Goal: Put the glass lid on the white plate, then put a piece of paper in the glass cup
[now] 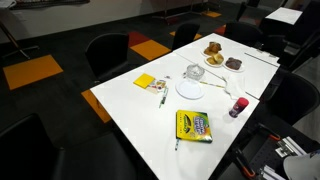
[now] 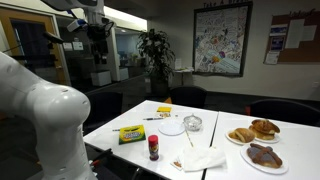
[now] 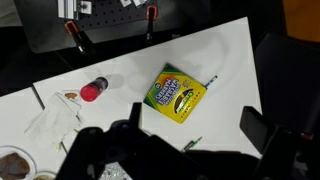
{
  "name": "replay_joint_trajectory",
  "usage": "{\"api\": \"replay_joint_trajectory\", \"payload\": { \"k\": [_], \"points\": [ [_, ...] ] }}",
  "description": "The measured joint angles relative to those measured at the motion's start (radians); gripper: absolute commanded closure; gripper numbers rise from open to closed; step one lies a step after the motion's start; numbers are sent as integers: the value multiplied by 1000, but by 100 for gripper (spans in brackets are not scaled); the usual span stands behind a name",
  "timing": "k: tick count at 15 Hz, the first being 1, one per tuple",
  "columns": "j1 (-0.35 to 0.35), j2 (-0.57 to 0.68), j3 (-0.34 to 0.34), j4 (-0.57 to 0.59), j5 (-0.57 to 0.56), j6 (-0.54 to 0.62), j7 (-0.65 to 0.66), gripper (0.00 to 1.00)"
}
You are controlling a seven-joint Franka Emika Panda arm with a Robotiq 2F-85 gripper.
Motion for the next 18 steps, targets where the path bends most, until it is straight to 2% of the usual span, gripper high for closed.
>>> {"api": "replay_joint_trajectory", "payload": {
  "k": [4,6,12,16,18],
  "points": [
    [-6,2,-1,-5,0,7,3,0],
    [-19,14,-2,-25,-3,46,4,0],
    [-63,130,7,-115,-39,396,45,0],
    [-73,273,17,-130,-88,621,152,0],
    [-77,337,14,-129,-112,680,198,0]
  ]
}}
